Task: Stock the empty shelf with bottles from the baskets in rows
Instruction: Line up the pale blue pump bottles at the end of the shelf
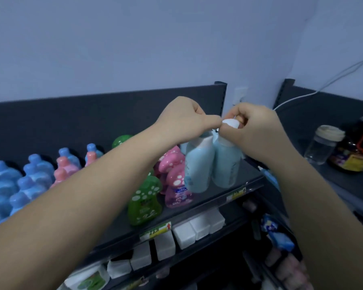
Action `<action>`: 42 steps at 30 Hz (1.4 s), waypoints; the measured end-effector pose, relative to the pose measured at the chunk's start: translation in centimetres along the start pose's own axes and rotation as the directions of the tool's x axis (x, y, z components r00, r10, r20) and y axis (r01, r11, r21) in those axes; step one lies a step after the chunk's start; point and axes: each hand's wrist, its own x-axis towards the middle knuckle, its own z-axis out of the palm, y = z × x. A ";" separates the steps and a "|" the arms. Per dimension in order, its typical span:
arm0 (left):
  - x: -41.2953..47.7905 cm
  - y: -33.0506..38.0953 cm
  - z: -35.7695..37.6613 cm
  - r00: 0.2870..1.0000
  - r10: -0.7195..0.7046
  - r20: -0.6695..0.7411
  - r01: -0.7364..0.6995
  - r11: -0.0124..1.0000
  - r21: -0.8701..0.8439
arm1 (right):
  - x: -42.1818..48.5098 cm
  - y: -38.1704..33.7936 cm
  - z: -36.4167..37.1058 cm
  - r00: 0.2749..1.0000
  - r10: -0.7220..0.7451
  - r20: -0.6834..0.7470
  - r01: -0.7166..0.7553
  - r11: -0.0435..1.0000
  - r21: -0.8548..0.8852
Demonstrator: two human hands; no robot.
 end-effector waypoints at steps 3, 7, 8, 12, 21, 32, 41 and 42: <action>1.8 0.1 0.2 0.999 0.027 0.036 -0.026 0.999 -0.033 | 1.0 0.4 0.0 0.999 0.013 -0.042 -0.013 1.000 -0.003; 4.1 -0.3 1.2 0.992 0.045 0.115 -0.038 0.997 -0.064 | 1.7 1.9 0.2 0.994 0.032 -0.104 -0.036 0.999 -0.032; 4.5 -0.5 1.5 0.990 0.038 0.137 -0.030 0.997 -0.064 | 1.8 2.4 0.3 0.994 0.042 -0.101 -0.047 0.998 -0.047; 5.9 -1.2 3.0 0.984 0.019 0.179 -0.006 0.997 -0.072 | 2.4 4.0 0.2 0.992 0.089 -0.085 -0.094 0.994 -0.064; 9.5 -2.4 7.1 0.979 -0.015 0.204 0.014 1.000 0.007 | 4.5 8.5 0.4 0.993 0.114 -0.014 -0.115 0.986 -0.118; 12.2 -3.4 13.0 0.977 -0.147 0.153 0.104 0.961 0.254 | 6.2 16.9 2.7 0.976 0.070 0.205 -0.052 0.995 -0.090; 12.6 -5.6 17.1 0.947 -0.320 -0.016 0.310 0.902 0.300 | 7.9 22.5 5.4 0.954 -0.055 0.294 0.030 0.996 0.088; 12.6 -5.8 17.3 0.942 -0.333 -0.034 0.327 0.895 0.302 | 8.1 23.0 5.7 0.952 -0.069 0.298 0.039 0.994 0.105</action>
